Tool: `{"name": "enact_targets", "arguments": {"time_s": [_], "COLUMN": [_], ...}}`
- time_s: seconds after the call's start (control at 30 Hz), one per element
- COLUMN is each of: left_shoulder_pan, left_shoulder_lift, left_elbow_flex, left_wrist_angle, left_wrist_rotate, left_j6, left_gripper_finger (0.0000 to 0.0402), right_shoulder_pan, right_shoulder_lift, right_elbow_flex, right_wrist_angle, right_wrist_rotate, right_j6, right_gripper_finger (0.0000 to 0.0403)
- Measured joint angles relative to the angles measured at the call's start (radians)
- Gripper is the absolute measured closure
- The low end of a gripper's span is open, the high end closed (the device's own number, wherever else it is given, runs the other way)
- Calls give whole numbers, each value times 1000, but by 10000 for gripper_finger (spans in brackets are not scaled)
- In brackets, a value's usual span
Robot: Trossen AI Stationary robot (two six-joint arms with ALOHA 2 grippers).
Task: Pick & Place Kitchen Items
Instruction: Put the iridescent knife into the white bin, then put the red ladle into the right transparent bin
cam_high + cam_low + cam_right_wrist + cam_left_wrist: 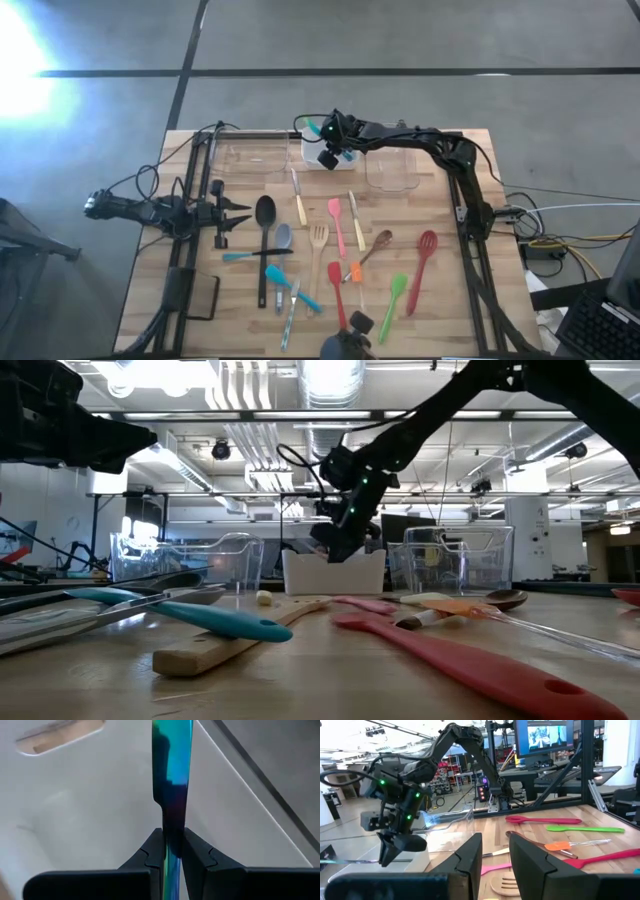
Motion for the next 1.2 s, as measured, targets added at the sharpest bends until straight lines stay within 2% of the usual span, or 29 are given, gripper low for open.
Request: {"name": "enact_targets", "arguments": {"time_s": [0.3, 0.53, 0.83, 1.2], "left_shoulder_pan": [0, 0, 0, 0], "left_shoulder_lift": [0, 0, 0, 0], "left_elbow_flex": [0, 0, 0, 0], "left_wrist_angle": [0, -1, -1, -1], "left_wrist_rotate": [0, 0, 0, 0], "left_j6": [0, 0, 0, 0], "left_gripper_finger": [300, 300, 300, 300], "right_shoulder_pan": [-13, -22, -21, -21], "right_shoulder_lift": [21, 21, 22, -11], "right_elbow_flex": [0, 0, 0, 20], "right_wrist_angle": [10, 10, 12, -4], "right_wrist_rotate": [-30, -78, -81, -70], "right_j6": [-2, 1, 25, 23], "right_gripper_finger": [375, 359, 316, 245]}}
